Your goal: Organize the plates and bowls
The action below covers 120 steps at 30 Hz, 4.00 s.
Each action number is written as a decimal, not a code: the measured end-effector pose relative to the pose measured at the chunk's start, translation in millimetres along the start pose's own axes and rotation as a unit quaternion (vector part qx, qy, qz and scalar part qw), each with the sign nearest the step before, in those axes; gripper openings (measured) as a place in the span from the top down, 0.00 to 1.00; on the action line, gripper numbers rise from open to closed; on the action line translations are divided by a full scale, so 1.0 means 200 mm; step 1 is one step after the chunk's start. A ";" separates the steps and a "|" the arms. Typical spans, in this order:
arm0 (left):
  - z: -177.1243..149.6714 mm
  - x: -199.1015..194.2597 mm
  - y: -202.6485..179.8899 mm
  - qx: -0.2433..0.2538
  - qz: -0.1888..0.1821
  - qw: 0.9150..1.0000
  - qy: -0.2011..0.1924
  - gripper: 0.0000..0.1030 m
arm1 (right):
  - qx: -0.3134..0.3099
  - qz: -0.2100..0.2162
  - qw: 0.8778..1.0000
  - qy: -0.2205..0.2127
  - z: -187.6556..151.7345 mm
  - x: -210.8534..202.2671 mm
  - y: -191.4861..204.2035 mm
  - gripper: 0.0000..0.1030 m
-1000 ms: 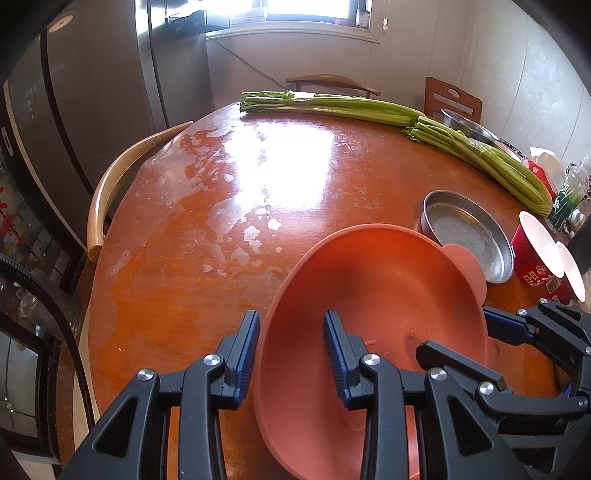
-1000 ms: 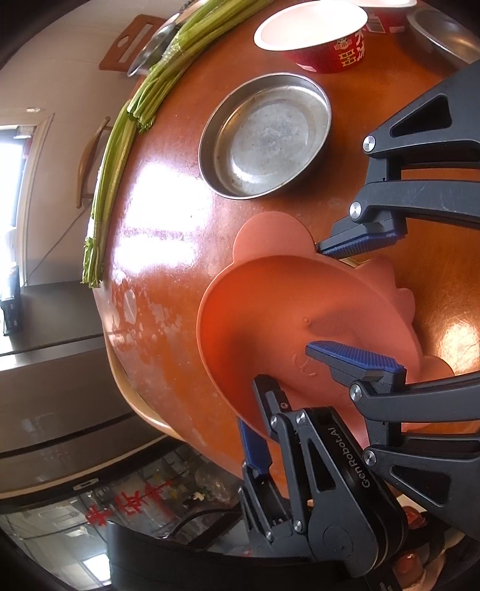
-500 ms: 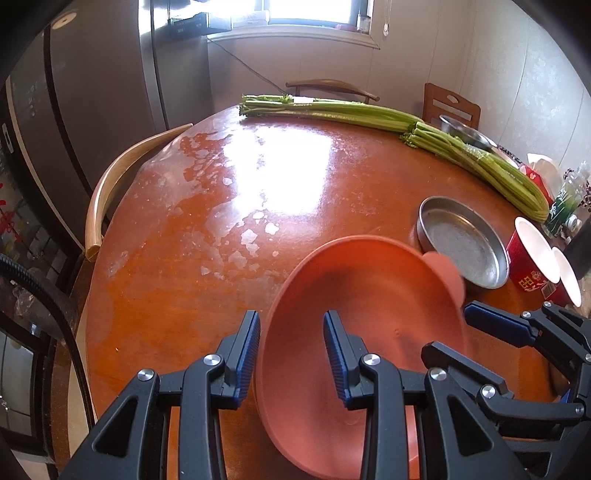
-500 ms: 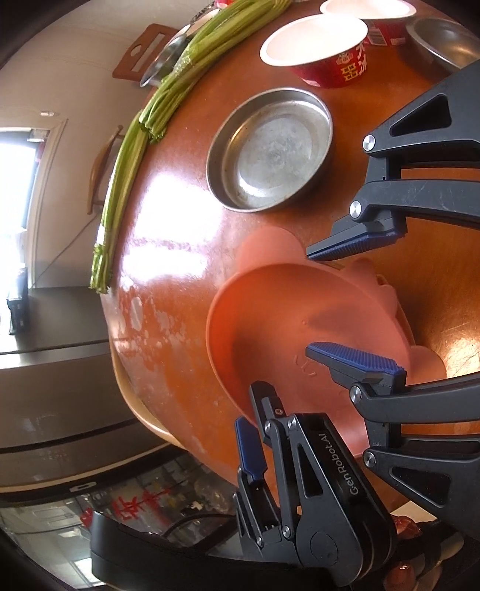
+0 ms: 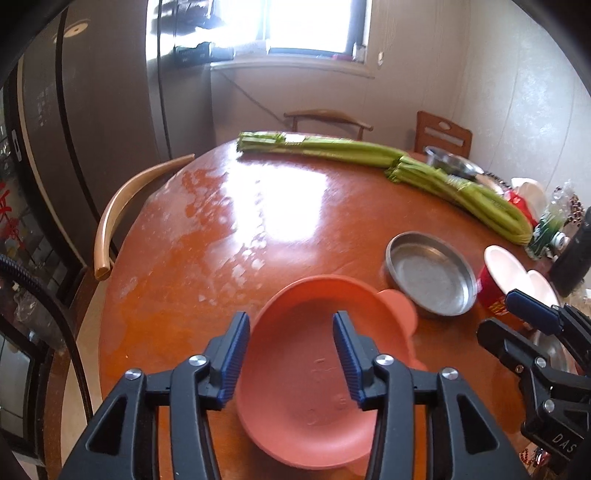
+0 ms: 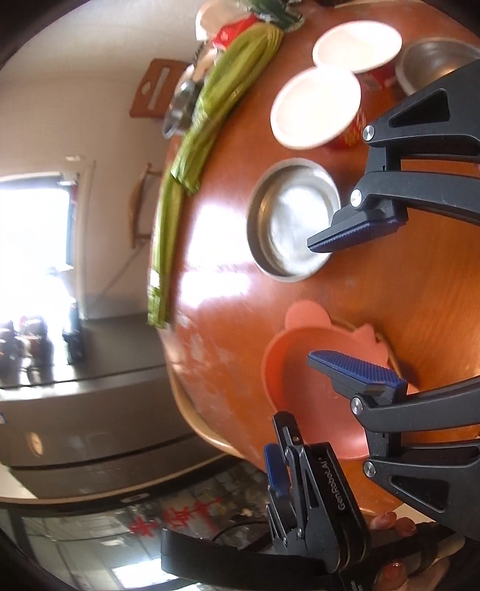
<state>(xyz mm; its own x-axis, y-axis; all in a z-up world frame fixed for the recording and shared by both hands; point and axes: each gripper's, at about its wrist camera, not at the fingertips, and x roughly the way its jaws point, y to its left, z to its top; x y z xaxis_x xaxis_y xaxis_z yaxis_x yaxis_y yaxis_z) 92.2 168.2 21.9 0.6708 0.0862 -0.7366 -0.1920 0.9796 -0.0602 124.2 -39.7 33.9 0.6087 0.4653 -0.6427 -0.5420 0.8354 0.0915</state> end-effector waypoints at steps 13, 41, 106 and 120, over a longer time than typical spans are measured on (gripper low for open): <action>0.03 -0.20 -0.39 0.041 -0.060 0.996 -0.042 0.40 | 0.063 -0.041 0.996 -0.050 -0.12 -0.36 -0.35 0.31; 0.10 -0.09 -0.86 0.114 -0.078 0.990 0.001 0.38 | 0.140 -0.035 0.989 -0.031 -0.21 -0.40 -0.70 0.29; 0.41 0.63 -0.60 0.121 -0.094 0.981 0.122 0.54 | 0.202 -0.010 0.977 0.061 -0.07 0.35 -0.45 0.41; 0.41 0.33 -0.53 0.113 -0.095 0.986 0.078 0.54 | 0.169 0.002 0.985 0.016 -0.02 0.09 -0.31 0.41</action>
<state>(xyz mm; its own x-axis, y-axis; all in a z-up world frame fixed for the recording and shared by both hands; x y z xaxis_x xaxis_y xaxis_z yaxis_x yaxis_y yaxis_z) 215.8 84.3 34.6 0.5572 -0.1149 -0.8224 0.1032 0.9923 -0.0688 166.9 -83.9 13.1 0.5857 0.4637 -0.6647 -0.3171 0.8859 0.3386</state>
